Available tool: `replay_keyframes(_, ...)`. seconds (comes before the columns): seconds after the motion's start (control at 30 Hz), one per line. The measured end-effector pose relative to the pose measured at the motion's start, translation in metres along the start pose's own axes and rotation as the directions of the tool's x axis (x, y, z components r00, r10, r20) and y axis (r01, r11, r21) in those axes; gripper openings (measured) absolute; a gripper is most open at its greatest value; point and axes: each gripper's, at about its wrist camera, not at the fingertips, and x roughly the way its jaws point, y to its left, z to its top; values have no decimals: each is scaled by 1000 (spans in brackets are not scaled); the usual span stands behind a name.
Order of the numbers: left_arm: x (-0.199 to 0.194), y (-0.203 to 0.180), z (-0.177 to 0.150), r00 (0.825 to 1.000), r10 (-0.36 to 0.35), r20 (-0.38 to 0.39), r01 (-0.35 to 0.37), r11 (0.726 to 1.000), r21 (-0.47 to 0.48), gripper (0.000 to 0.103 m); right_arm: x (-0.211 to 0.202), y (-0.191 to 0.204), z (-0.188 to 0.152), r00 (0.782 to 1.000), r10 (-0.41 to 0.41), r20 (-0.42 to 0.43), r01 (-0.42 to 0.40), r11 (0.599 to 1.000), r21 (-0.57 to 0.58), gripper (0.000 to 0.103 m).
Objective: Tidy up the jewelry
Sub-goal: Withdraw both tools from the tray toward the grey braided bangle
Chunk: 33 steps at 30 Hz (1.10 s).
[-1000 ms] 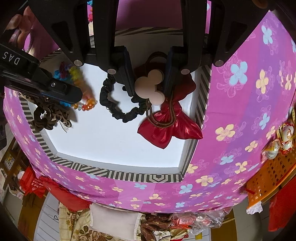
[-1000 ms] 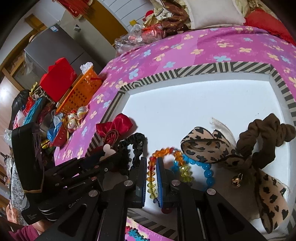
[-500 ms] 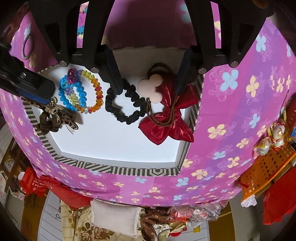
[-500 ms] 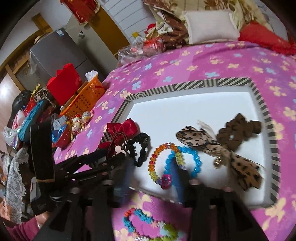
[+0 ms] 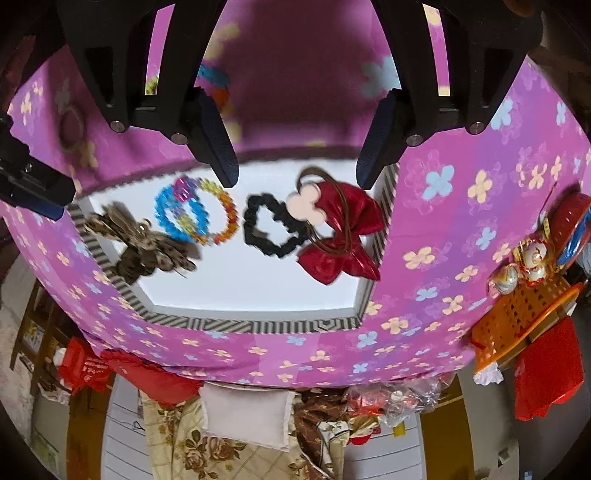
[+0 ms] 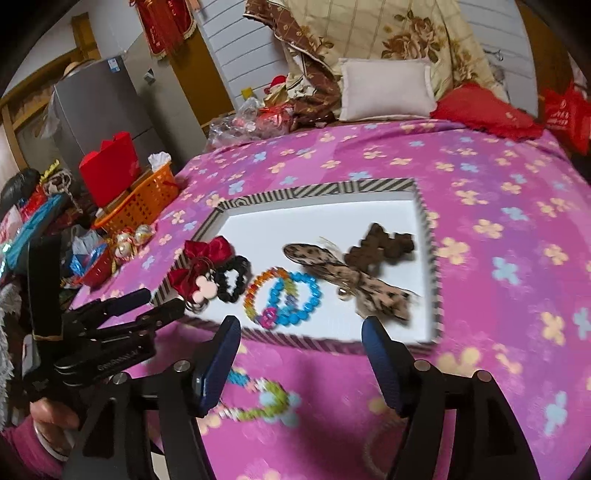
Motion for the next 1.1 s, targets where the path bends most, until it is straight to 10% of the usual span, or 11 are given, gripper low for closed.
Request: replay_keyframes(1.1,-20,-11,-55,989,-114,-98,113,993,-14,67,-32,-28,-74,985,-138,-103,140,990,12,71)
